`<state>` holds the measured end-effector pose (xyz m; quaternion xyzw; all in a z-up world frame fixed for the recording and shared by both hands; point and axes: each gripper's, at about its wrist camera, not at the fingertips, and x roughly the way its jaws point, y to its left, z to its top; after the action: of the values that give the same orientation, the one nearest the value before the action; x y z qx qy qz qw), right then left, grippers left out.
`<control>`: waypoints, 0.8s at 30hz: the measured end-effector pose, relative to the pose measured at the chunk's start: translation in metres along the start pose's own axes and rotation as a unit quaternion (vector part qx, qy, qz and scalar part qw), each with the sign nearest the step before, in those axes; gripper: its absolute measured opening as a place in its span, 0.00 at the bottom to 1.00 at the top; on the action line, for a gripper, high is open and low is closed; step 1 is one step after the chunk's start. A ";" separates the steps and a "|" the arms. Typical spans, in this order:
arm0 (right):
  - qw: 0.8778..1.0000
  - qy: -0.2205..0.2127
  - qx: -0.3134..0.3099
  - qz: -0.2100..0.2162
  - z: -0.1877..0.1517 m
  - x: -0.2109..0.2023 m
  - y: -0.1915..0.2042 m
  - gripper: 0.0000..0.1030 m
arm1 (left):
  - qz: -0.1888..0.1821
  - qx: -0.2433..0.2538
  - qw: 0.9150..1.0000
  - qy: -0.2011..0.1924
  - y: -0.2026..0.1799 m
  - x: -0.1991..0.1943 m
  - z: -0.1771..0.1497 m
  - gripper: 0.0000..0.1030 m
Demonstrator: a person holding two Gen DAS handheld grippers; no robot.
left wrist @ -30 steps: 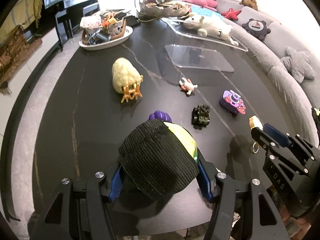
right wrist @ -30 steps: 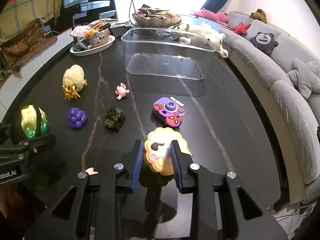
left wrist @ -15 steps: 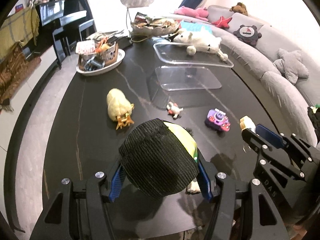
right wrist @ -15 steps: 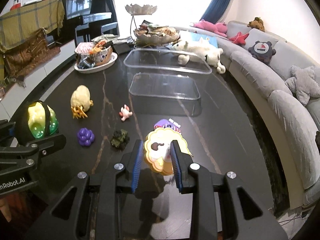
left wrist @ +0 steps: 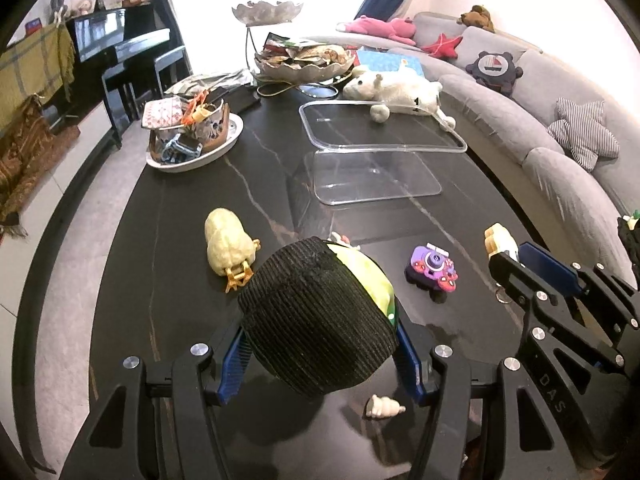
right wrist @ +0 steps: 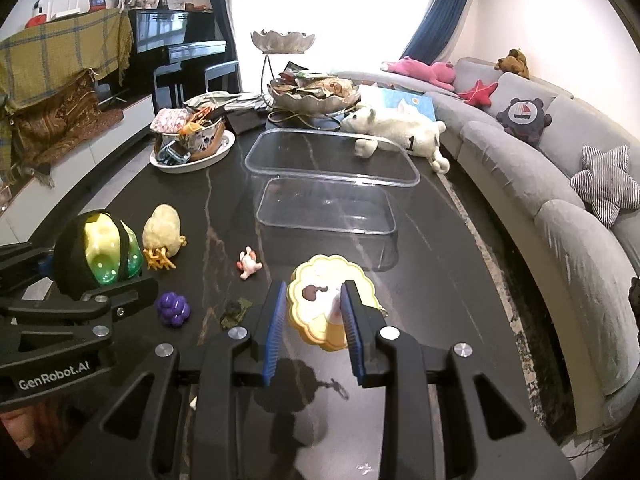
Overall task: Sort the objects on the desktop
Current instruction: 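Lift the ball with the left tool while the right tool lifts the keychain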
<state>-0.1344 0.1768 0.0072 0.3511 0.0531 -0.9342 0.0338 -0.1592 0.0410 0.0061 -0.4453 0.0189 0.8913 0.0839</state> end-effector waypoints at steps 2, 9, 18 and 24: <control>1.000 -0.001 0.000 -0.001 0.004 0.002 -0.001 0.24 | 0.002 0.002 1.000 -0.003 -0.001 0.002 0.005 0.56; 1.000 -0.003 0.006 -0.001 0.017 0.010 -0.009 0.24 | 0.001 0.010 1.000 -0.010 -0.005 0.008 0.023 0.56; 1.000 -0.016 0.009 -0.016 0.041 0.019 -0.027 0.24 | 0.003 0.016 1.000 -0.019 -0.007 0.016 0.052 0.57; 0.999 -0.027 0.004 -0.024 0.060 0.023 -0.035 0.24 | -0.001 0.022 1.000 -0.021 -0.012 0.025 0.071 0.57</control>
<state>-0.1940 0.2033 0.0398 0.3247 0.0567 -0.9440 0.0115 -0.2282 0.0639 0.0290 -0.4241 0.0360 0.8999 0.0948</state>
